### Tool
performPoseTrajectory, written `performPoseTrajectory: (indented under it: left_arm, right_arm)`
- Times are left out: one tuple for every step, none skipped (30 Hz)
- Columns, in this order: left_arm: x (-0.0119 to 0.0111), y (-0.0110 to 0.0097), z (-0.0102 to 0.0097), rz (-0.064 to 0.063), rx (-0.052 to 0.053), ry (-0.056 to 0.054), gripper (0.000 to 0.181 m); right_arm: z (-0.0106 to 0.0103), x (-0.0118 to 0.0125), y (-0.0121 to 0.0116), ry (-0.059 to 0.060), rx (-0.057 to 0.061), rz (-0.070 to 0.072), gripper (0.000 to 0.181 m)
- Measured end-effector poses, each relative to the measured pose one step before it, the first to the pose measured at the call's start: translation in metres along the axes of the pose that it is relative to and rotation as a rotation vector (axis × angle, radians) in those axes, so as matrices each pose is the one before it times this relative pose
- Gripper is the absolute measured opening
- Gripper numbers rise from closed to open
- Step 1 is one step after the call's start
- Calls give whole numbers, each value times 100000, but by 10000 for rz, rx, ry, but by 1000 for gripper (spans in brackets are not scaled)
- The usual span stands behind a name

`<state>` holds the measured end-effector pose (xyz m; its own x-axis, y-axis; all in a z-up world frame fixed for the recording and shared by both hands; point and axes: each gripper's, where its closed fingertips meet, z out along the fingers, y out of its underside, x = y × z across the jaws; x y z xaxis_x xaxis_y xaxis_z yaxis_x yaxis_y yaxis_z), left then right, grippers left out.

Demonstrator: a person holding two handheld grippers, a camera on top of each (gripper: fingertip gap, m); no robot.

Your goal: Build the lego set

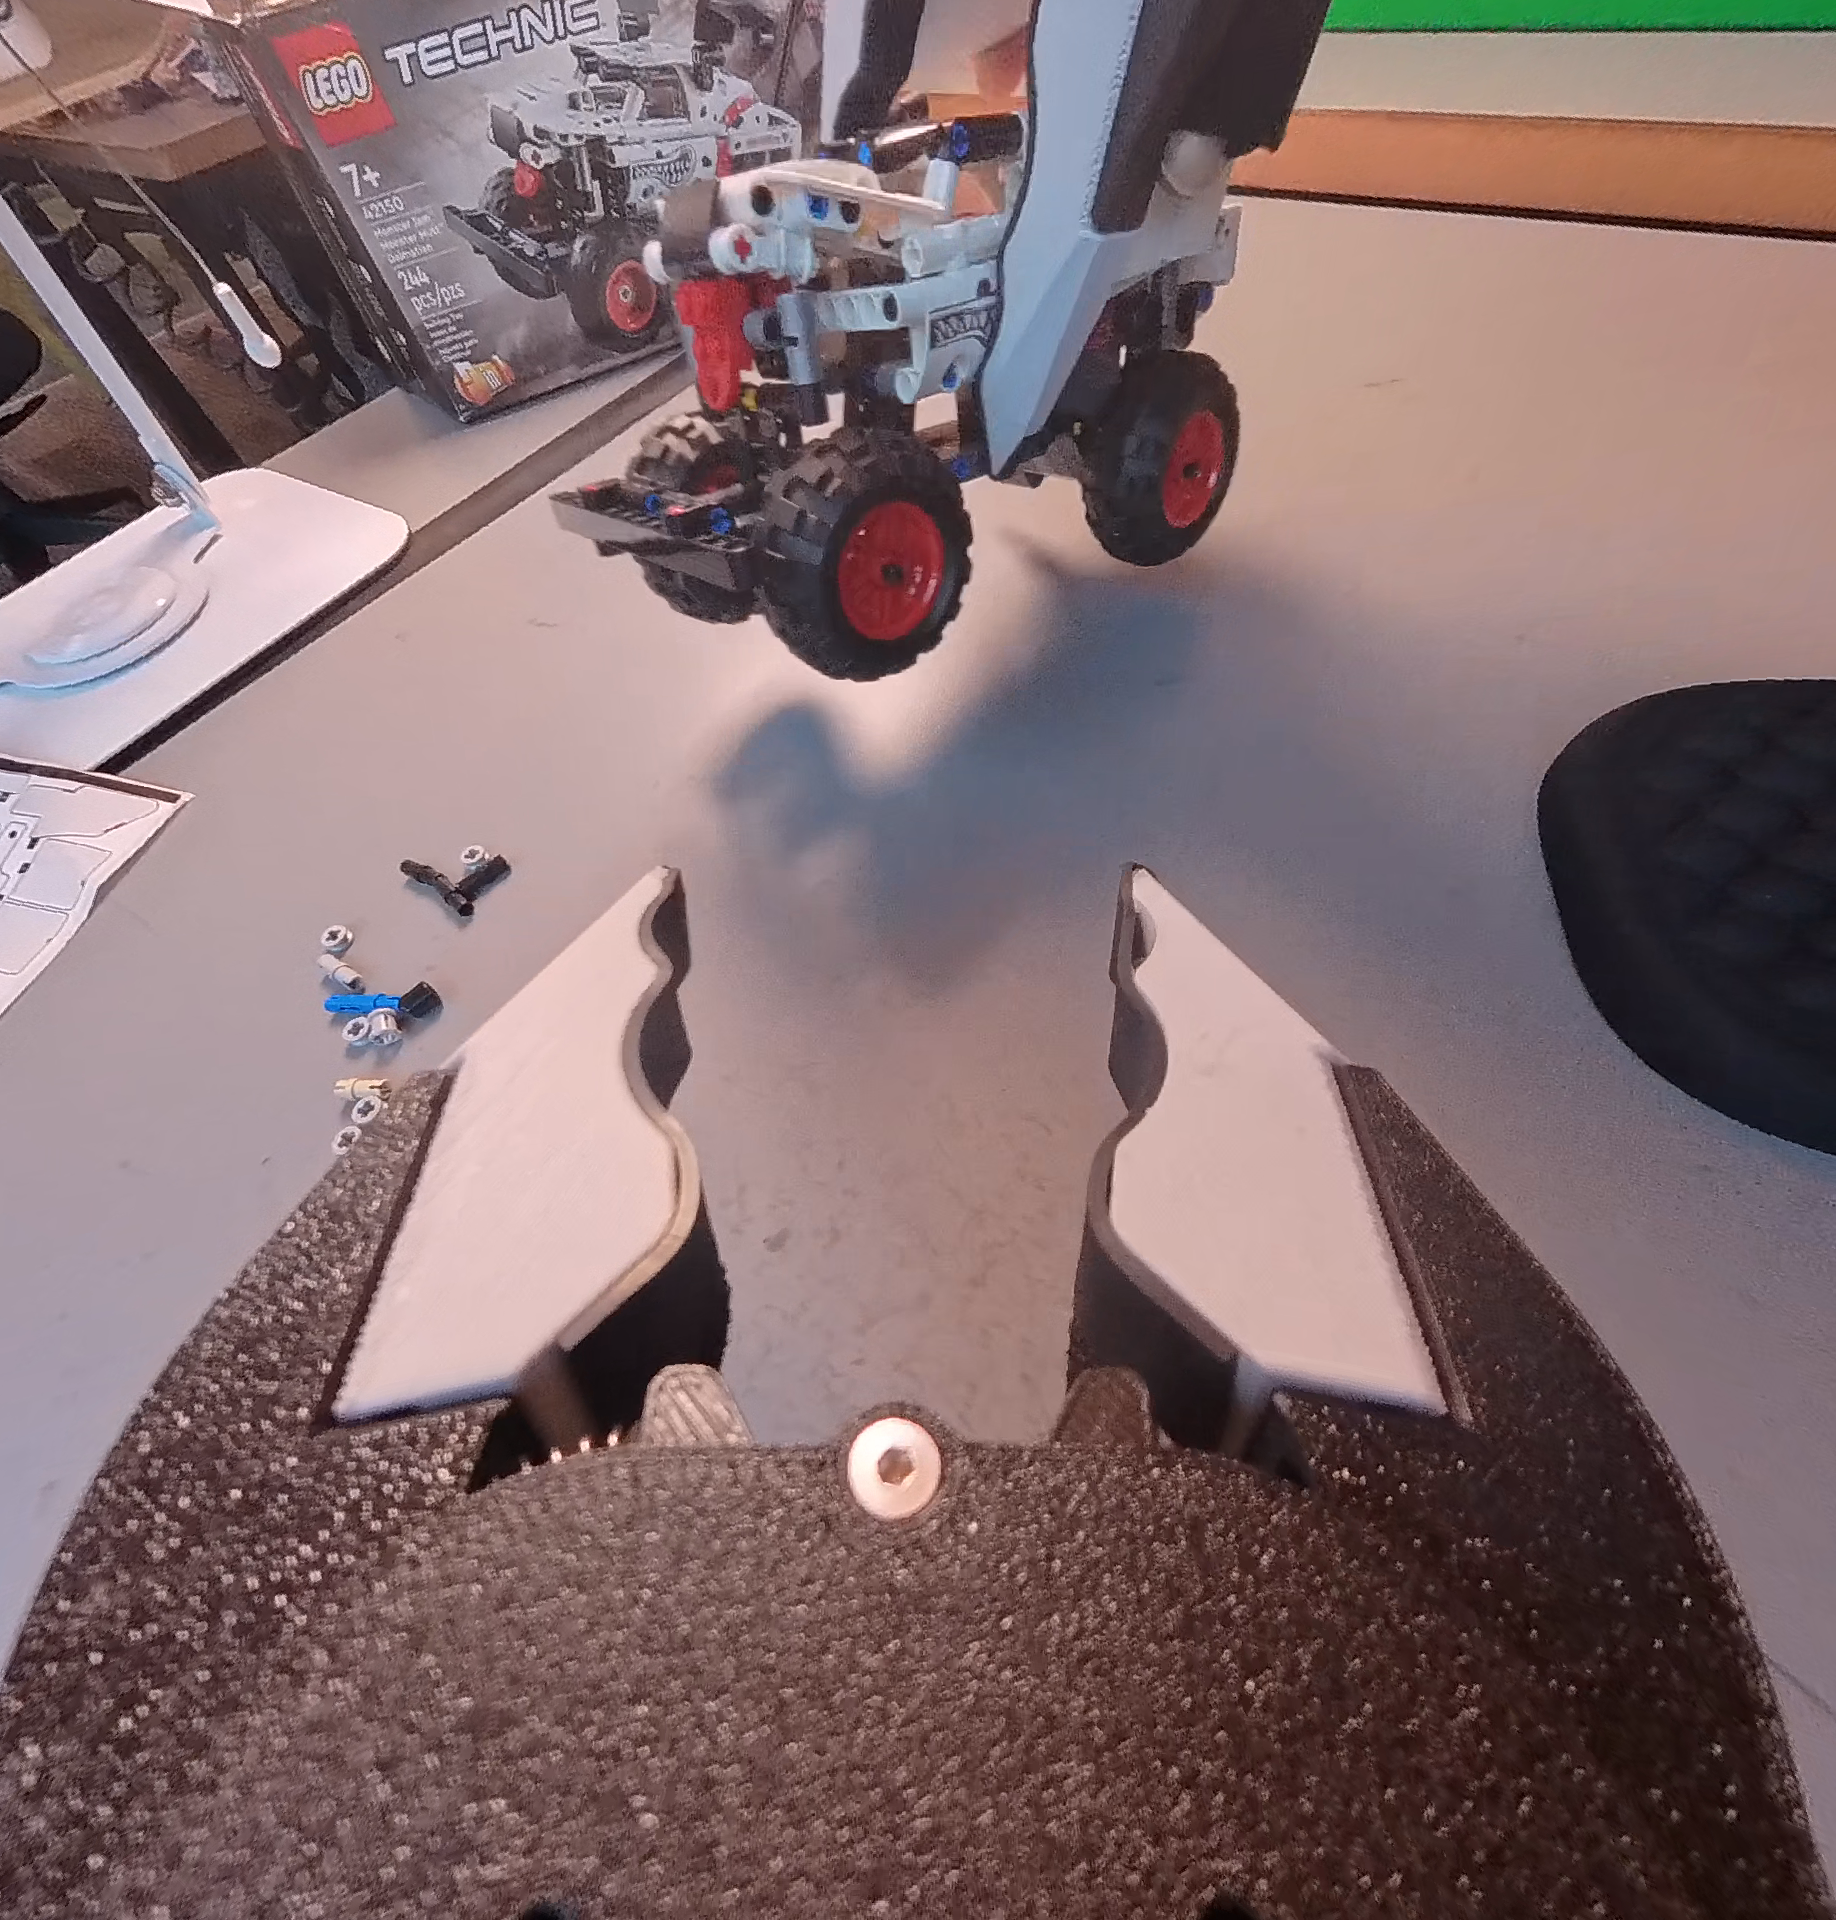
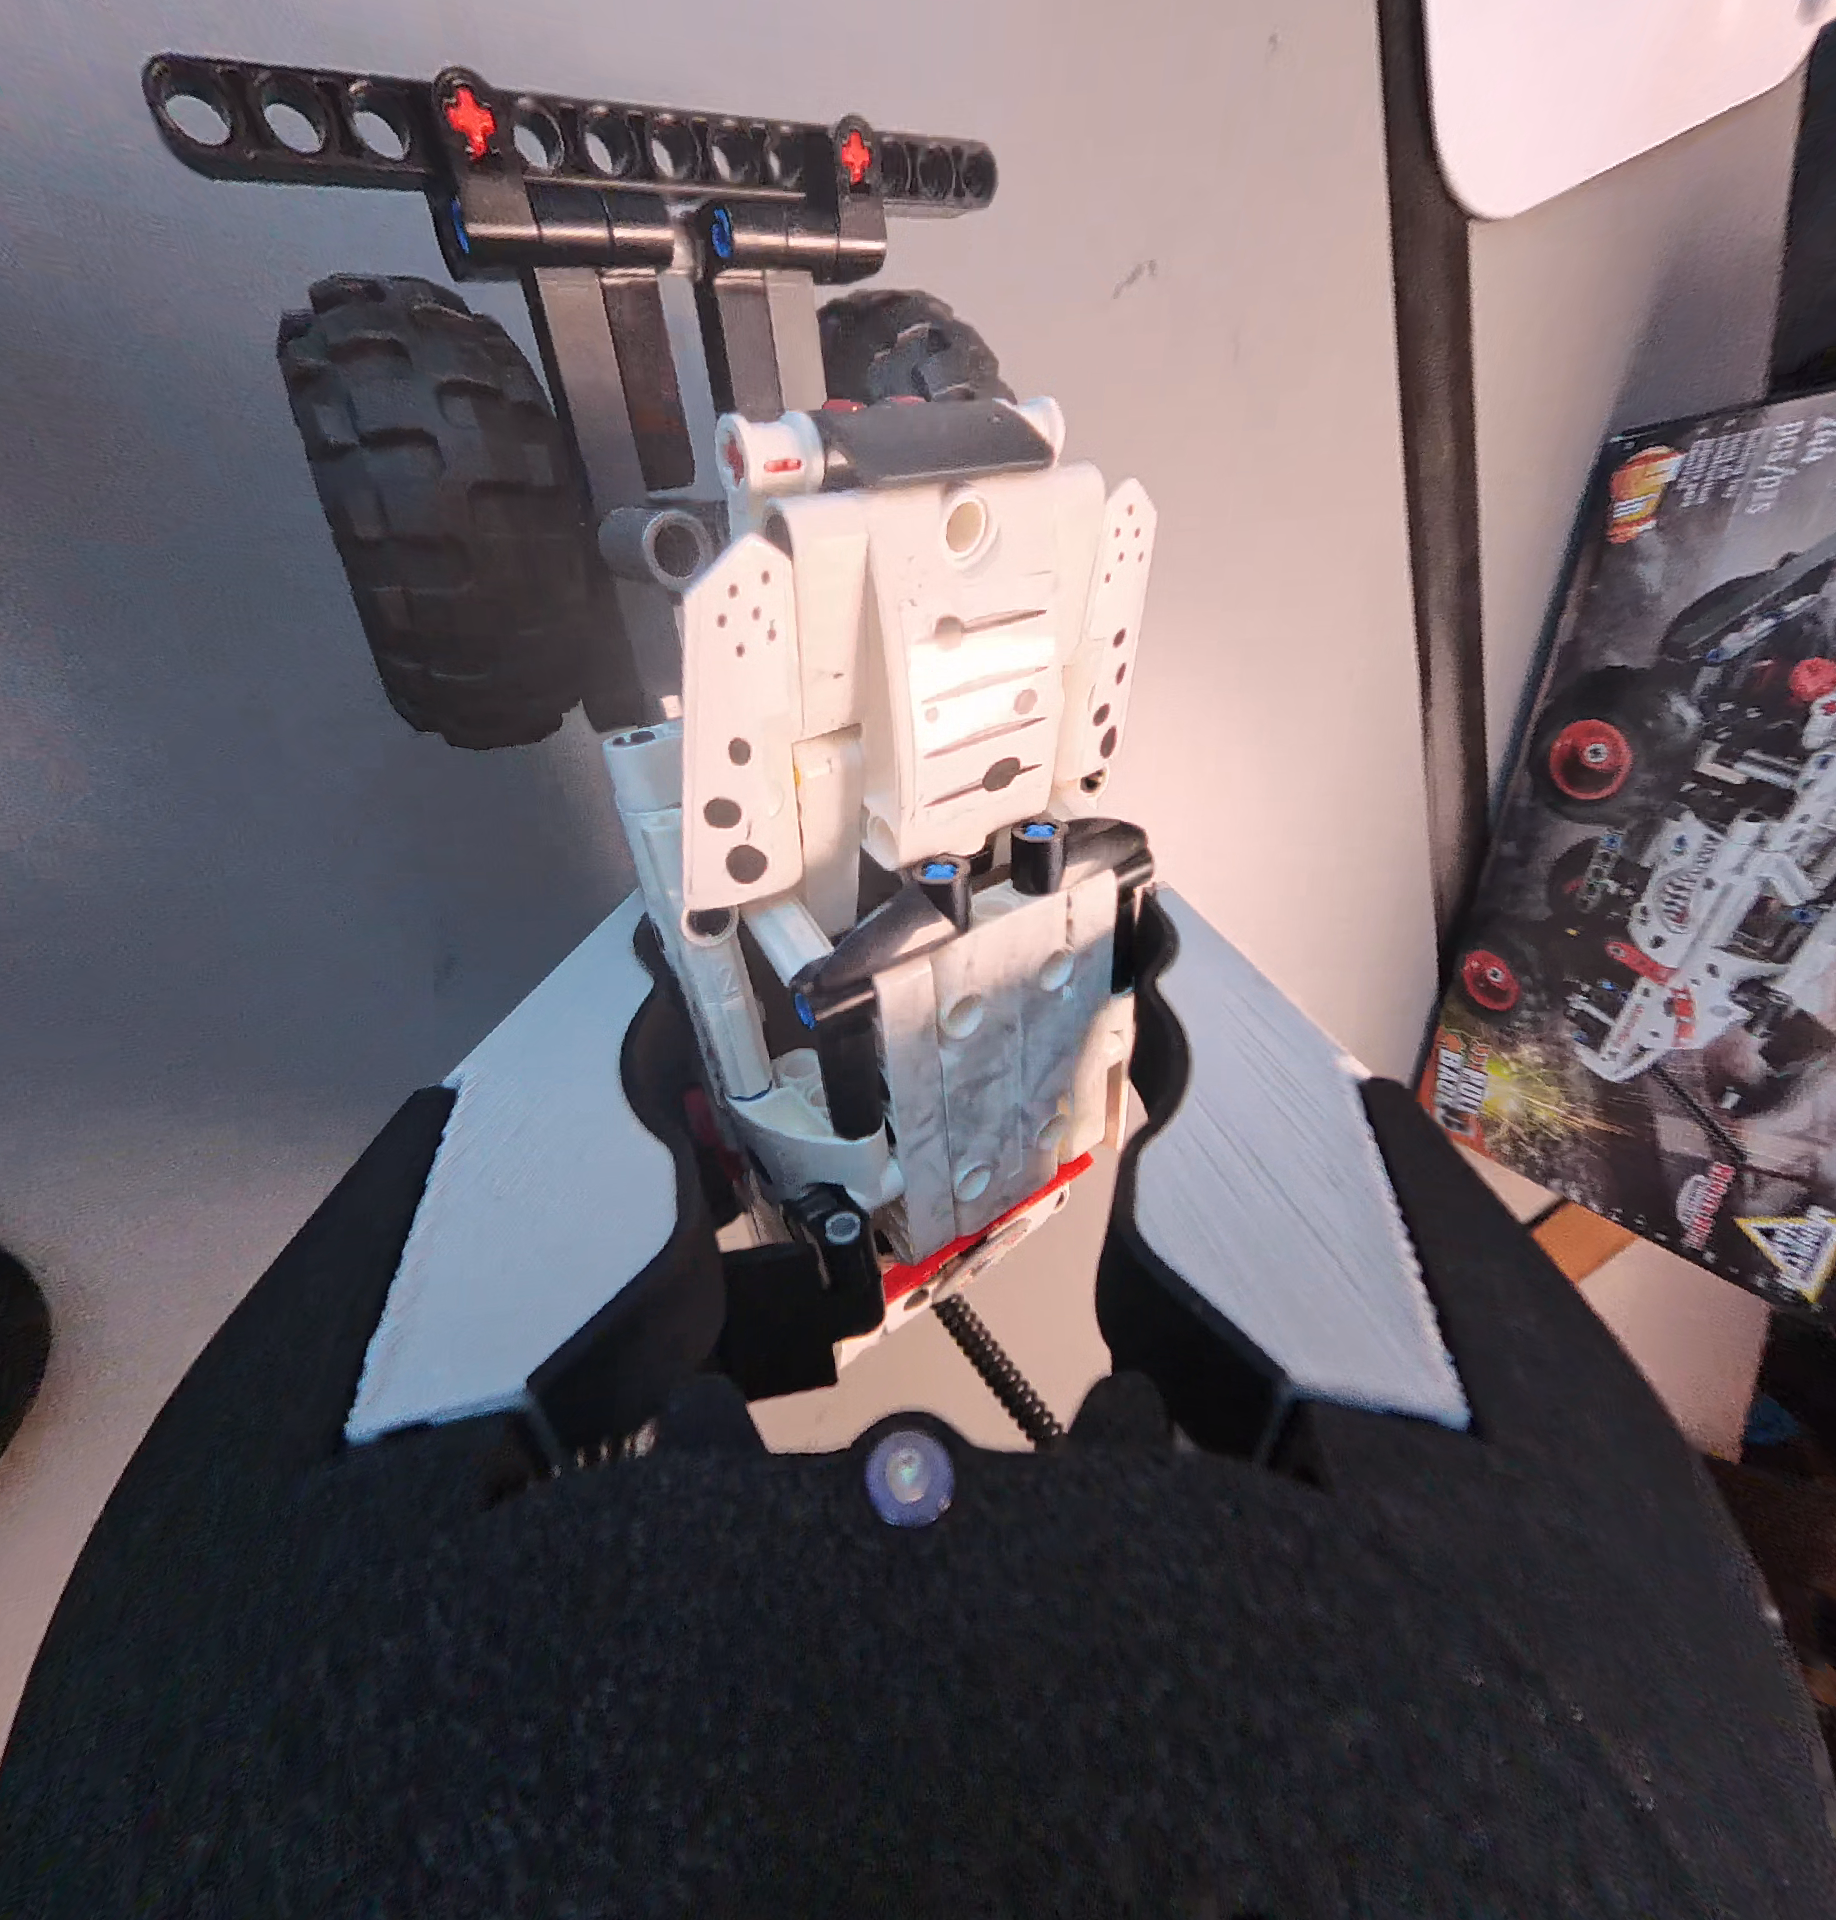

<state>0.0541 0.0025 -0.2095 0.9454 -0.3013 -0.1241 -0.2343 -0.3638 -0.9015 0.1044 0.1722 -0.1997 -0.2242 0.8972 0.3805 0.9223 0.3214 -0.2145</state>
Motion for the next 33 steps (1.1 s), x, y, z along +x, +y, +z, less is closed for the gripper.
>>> performPoseTrajectory:
  left_arm:
    - [5,29,7,20,-15,-15,79]
    - [-11,1,-12,17,1,-17,79]
    - [-13,-9,-24,1,17,-17,79]
    - [-50,-24,-40,-24,25,-14,79]
    - [-65,-25,-43,-48,32,-9,79]
    - [-61,-36,-49,-63,36,1,80]
    - [-66,-35,-37,-66,31,7,80]
    - [-49,-23,-26,-53,23,13,80]
    - [-13,-10,-10,-30,8,10,79]
    - [10,3,6,-2,-5,8,79]
    - [31,9,10,27,-8,1,80]
    - [40,6,-1,34,-2,0,79]
    - [22,-12,-13,22,3,3,79]
    - [10,-23,-19,6,7,1,79]
    - [-19,-37,-9,-12,10,-4,79]
    - [-25,-1,-6,-23,-2,1,79]
    - [-23,37,25,-16,-20,-4,79]
    - [-14,32,8,-1,-12,-10,79]
    - [-8,8,0,6,1,-19,79]
    - [-9,20,9,4,-5,-20,79]
    - [-4,39,37,4,-21,-9,79]
    - [6,54,61,13,-37,-6,79]
    - [16,77,71,29,-46,-19,79]
    - [-4,77,86,42,-56,-36,79]
    - [2,83,63,47,-55,-43,79]
    - [-1,60,44,46,-37,-51,79]
    - [-44,13,1,26,-12,-69,80]
    - [-82,-15,-15,-15,8,-76,81]
    - [-57,-15,-27,-63,10,-46,81]
    - [-75,17,-5,-109,-20,-31,83]
    - [-48,105,32,-132,-72,6,84]
    - [-43,118,55,-121,-76,17,85]
    - [-52,87,52,-73,-53,2,85]
  right_arm:
    - [-27,234,-491,366,-83,-62,85]
    - [185,189,-385,355,-146,0,85]
    - [387,177,-230,399,-231,-44,85]
    - [503,28,-86,395,-291,-272,85]
    - [375,-176,-317,318,-123,-359,86]
    - [362,-525,-154,100,-228,-392,86]
    - [250,-394,-263,155,-97,-441,86]
    - [74,-32,-136,227,-103,-277,89]
    - [4,-11,104,30,-128,-101,92]
    - [-122,-56,-231,-95,251,66,95]
    - [-330,-55,-288,-162,368,239,96]
    - [-502,-94,-29,-233,268,282,101]
    - [-719,30,-176,-124,450,234,105]
    - [-933,165,-392,-11,652,345,105]
    - [-1061,177,-614,41,807,555,104]
    - [-1153,272,-668,184,864,706,103]
    - [-1230,288,-622,316,898,732,101]
    - [-1249,124,-564,350,928,730,98]
    - [-1212,7,-407,404,904,771,96]
    - [-1118,-273,-59,313,754,711,93]
    - [-1034,-395,424,306,484,620,91]
    - [-933,-432,833,313,246,569,89]
    - [-843,-606,1153,239,48,576,88]
    - [-770,-908,1232,83,-4,641,88]
    - [-730,-1090,1317,-5,-112,621,88]
    - [-780,-1057,1101,42,-43,508,90]
    - [-870,-787,735,204,117,331,90]
    - [-846,-292,487,428,198,257,90]
    - [-628,-158,334,355,266,203,90]
    - [-357,128,281,364,167,60,90]
    - [-230,580,-141,507,212,-46,90]
    - [6,312,-55,177,15,70,89]
    - [280,-61,342,-139,-263,107,92]
